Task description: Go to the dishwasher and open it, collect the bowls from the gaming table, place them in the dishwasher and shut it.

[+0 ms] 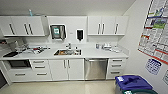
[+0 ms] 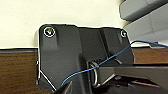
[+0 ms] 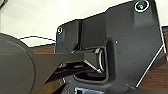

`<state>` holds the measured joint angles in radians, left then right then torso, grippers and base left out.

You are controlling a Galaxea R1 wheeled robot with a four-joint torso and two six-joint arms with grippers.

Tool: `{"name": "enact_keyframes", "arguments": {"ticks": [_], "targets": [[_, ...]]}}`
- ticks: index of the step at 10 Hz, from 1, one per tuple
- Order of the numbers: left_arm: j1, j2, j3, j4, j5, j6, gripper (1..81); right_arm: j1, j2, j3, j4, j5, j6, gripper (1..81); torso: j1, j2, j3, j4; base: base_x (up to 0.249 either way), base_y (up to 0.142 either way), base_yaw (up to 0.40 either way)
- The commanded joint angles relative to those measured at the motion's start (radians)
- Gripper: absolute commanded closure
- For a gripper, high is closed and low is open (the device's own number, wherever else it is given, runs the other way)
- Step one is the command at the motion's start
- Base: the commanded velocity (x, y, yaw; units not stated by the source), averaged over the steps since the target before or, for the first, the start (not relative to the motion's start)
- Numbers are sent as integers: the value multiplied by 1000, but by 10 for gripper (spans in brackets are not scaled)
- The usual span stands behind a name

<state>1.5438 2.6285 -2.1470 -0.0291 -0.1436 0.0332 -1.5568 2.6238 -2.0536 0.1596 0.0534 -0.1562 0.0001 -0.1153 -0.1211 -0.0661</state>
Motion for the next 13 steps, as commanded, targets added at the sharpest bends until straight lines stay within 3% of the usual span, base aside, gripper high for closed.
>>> {"name": "enact_keyframes", "arguments": {"ticks": [1,13], "targets": [[-49,-17,16,11,49,8,10,48,-26,20,-5,-58,0,10,0,0,0,0,105,0,0],[-43,-25,16,12,47,8,10,45,-23,15,-3,-58,1,10,0,0,0,0,135,0,0]]}}
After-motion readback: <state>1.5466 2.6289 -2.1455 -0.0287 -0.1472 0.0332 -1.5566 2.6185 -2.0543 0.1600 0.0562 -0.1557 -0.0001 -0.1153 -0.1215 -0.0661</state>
